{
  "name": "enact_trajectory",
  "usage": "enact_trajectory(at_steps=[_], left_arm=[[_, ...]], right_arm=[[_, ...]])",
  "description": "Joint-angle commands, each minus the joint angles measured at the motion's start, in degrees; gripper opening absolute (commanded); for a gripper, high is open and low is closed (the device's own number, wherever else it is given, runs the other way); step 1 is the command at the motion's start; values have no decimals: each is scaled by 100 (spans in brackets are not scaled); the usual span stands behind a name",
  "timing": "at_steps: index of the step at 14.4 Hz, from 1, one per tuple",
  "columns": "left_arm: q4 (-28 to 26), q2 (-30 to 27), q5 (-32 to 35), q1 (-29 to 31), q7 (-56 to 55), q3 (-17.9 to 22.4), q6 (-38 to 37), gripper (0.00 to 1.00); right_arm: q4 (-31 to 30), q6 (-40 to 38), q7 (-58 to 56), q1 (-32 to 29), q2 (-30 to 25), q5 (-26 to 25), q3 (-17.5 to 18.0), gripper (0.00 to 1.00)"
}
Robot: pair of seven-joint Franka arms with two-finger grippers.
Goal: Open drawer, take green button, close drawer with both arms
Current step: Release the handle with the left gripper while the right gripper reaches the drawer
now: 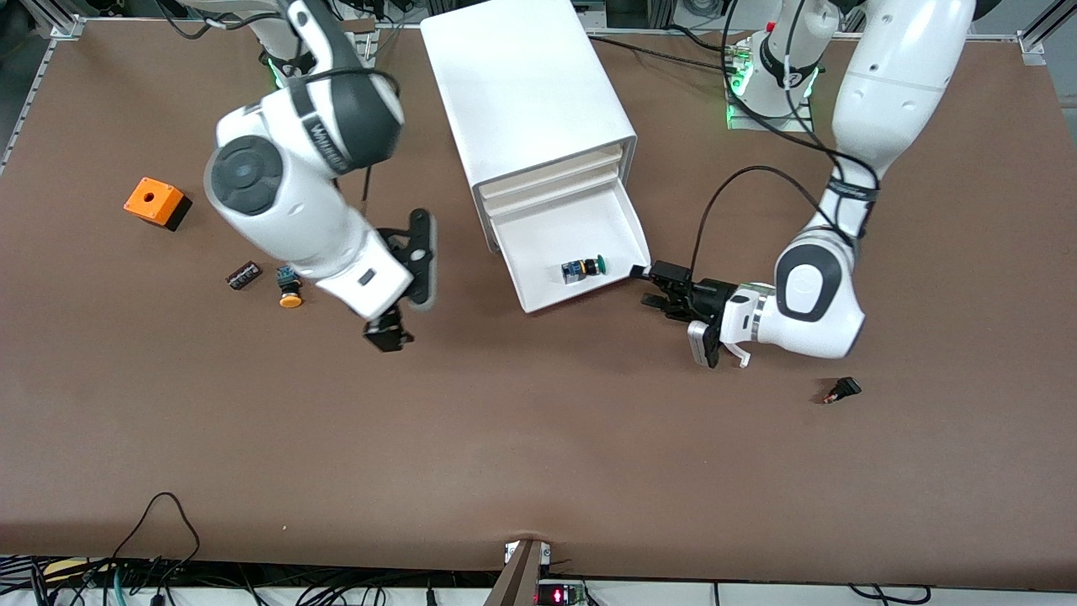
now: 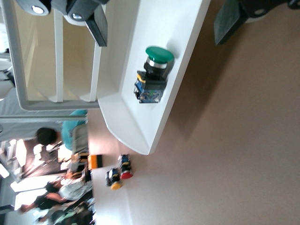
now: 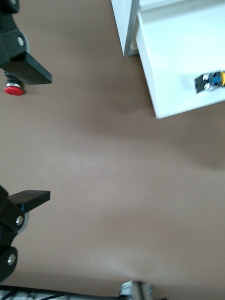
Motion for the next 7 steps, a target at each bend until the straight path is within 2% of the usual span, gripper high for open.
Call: enact_trajectory(at_steps=[1,4,7], left_arm=[[573,-108,1096,78,-672,12,-280,100],[995,-152,2222,140,-1104,29,-457,100],[1303,-274,3329,201,-1446,91,-483,100]], right_arm=[[309,-118,-214,317,295,-96,-88,100],[694,-109,-179,633,760,-105,-114,100],[1020,-56,-118,959,1094,-61,-308,100]])
